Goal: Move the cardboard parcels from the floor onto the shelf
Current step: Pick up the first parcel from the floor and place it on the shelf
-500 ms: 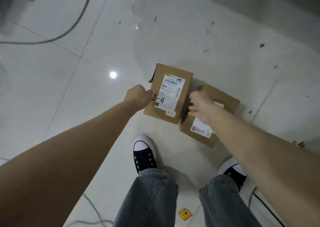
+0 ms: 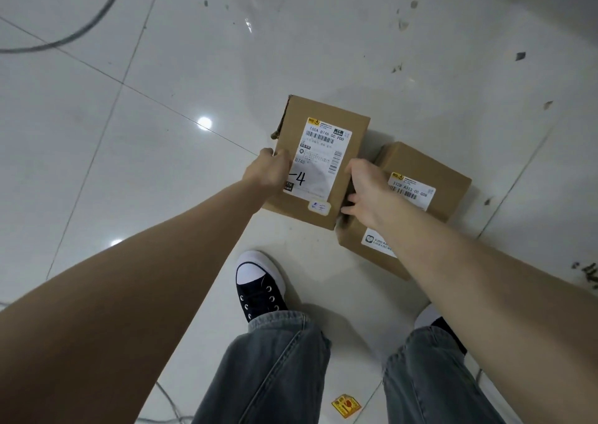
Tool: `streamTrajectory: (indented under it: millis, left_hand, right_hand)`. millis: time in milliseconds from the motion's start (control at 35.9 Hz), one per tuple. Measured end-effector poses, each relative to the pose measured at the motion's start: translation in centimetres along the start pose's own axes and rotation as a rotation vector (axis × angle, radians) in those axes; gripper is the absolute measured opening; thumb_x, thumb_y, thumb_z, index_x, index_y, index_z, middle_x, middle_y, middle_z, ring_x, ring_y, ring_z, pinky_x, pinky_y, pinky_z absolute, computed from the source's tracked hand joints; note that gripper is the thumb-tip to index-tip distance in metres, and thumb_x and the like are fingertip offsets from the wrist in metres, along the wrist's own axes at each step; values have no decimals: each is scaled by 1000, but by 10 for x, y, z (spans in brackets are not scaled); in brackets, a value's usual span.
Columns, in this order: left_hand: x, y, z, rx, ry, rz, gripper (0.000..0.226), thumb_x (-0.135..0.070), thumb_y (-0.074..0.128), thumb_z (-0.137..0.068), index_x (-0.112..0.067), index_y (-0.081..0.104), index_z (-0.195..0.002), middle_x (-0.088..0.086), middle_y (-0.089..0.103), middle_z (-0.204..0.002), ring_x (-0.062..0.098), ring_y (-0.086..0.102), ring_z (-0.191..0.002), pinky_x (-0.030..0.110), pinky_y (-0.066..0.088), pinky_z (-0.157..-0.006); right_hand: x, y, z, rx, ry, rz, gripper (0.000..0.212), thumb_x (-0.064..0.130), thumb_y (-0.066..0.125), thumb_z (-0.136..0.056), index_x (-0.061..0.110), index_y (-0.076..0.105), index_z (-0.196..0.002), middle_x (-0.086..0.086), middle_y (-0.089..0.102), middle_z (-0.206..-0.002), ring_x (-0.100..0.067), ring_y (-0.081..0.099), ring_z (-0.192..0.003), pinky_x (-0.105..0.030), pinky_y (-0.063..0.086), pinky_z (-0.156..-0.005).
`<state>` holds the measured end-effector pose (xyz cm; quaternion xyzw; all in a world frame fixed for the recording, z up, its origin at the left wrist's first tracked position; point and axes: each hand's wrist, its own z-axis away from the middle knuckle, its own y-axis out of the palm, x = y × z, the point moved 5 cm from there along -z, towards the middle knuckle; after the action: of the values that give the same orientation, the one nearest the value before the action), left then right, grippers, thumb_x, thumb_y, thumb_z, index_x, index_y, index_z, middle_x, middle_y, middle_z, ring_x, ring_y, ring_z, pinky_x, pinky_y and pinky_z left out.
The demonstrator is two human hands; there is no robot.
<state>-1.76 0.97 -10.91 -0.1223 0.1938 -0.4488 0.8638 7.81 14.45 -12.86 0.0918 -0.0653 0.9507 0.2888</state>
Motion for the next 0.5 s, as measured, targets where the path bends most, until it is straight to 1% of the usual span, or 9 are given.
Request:
streamTrajectory:
  millis: [111, 195, 223, 278, 334, 362, 445, 473, 501]
  left_hand:
    - [-3, 2, -1, 21, 13, 20, 56, -39, 26, -89, -14, 44, -136, 10, 63, -123, 31, 60, -111, 42, 48, -91]
    - [-3, 1, 1, 21, 4, 43, 63, -45, 26, -81, -14, 47, -132, 11, 64, -122, 31, 61, -109, 43, 50, -93]
    - [-3, -1, 3, 16, -1, 51, 66, -46, 26, -78, -14, 49, -130, 11, 64, -122, 31, 61, -109, 43, 50, -91]
    - [-4, -4, 7, 9, -3, 63, 66, -47, 27, -78, -12, 51, -130, 13, 63, -122, 30, 60, -107, 38, 48, -81]
    - [-6, -8, 13, 8, 0, 64, 64, -45, 27, -83, -10, 51, -130, 17, 62, -124, 29, 59, -100, 34, 43, -72]
    - [-7, -10, 15, 6, 0, 63, 64, -45, 27, -84, -9, 52, -130, 19, 61, -126, 31, 59, -100, 33, 41, -71]
    - [-11, -19, 27, -5, -8, 63, 63, -46, 25, -85, -9, 52, -129, 18, 60, -128, 35, 58, -116, 37, 41, -76]
    - [-14, -23, 32, -7, -6, 62, 62, -46, 25, -86, -9, 52, -128, 17, 61, -127, 34, 58, -116, 38, 41, -77]
    - [-18, -27, 38, -7, -7, 61, 62, -47, 25, -85, -9, 53, -127, 17, 61, -126, 33, 58, -116, 39, 42, -79]
  right_hand:
    - [1, 4, 2, -12, 3, 1, 17, 16, 41, -90, 20, 57, -90, -3, 60, -92, -31, 53, -92, -48, 39, -82]
    - [2, 4, 4, -23, 8, -12, 18, 15, 40, -89, 21, 56, -82, -3, 61, -94, -31, 54, -94, -50, 41, -87]
    - [3, 5, 6, -25, 10, -16, 19, 14, 39, -88, 21, 55, -80, -3, 61, -94, -32, 54, -95, -51, 42, -89]
    - [4, 6, 12, -23, 15, -17, 20, 13, 38, -88, 21, 54, -79, -3, 61, -91, -32, 55, -96, -52, 41, -92]
    - [7, 6, 21, -21, 18, -13, 20, 13, 38, -89, 20, 54, -78, -2, 61, -87, -33, 58, -100, -54, 41, -95]
    - [8, 6, 25, -22, 16, -13, 20, 13, 38, -89, 20, 54, -77, -2, 62, -86, -33, 58, -105, -54, 40, -97]
    - [17, 6, 44, -17, 10, 3, 23, 12, 38, -90, 19, 55, -76, -4, 66, -89, -33, 57, -112, -53, 40, -100]
    - [21, 6, 51, -12, 1, 9, 24, 12, 37, -90, 17, 57, -78, -5, 68, -92, -34, 58, -113, -54, 40, -100]
    - [25, 6, 59, -7, -9, 17, 25, 11, 37, -89, 14, 61, -84, -8, 70, -97, -36, 58, -114, -55, 40, -101]
